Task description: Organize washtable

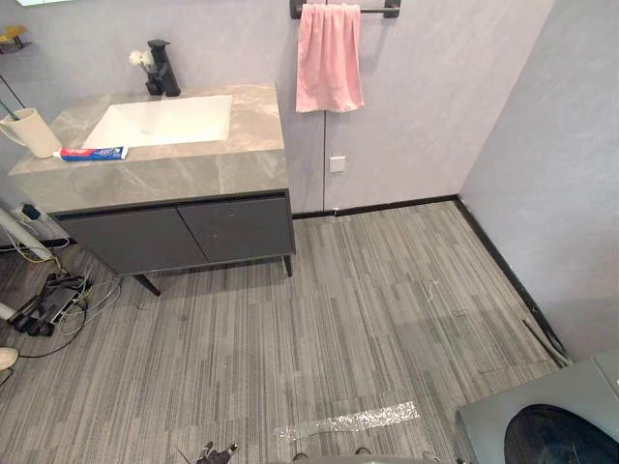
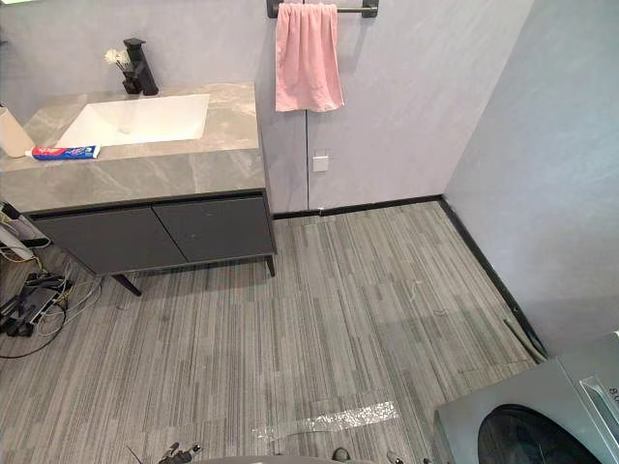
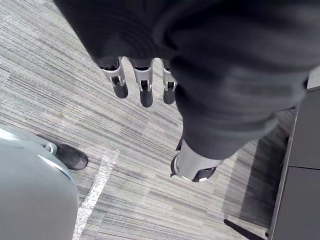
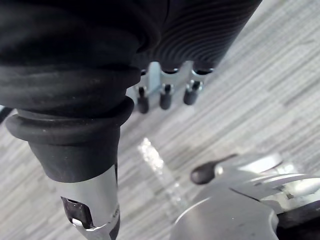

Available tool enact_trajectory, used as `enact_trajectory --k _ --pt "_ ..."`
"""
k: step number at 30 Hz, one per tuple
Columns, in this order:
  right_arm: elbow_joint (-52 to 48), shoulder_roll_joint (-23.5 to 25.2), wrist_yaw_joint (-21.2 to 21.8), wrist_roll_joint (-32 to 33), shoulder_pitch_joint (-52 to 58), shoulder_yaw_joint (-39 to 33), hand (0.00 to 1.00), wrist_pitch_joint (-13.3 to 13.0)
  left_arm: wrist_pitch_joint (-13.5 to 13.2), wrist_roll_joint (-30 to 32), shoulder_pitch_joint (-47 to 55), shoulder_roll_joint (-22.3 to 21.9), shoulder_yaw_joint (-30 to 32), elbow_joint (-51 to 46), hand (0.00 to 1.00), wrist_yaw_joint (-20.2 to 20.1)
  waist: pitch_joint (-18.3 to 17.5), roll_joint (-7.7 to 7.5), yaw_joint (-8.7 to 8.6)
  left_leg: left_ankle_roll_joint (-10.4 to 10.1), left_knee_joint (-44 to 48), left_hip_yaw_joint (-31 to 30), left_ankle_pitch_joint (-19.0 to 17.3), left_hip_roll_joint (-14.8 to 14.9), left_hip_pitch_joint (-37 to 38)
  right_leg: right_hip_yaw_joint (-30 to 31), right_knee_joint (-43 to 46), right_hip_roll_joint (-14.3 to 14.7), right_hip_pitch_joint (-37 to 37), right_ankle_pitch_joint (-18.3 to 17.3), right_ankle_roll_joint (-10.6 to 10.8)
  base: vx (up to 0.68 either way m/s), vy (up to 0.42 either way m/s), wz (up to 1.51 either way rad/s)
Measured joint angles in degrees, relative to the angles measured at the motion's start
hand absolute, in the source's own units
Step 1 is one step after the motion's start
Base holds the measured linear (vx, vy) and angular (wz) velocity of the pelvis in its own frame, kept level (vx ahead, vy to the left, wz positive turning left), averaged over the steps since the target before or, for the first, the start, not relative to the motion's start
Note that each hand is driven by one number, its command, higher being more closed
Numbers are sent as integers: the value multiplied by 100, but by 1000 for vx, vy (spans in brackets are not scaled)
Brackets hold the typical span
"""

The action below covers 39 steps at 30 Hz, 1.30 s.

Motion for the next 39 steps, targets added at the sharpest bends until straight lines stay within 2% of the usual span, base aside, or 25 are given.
enact_trajectory --k 39 --pt "20 34 2 10 -5 -8 0 3 5 55 -14 47 4 57 0 0 -6 -66 -2 4 -75 10 3 -3 97 -31 -111 5 106 -8 12 -9 -8 0"
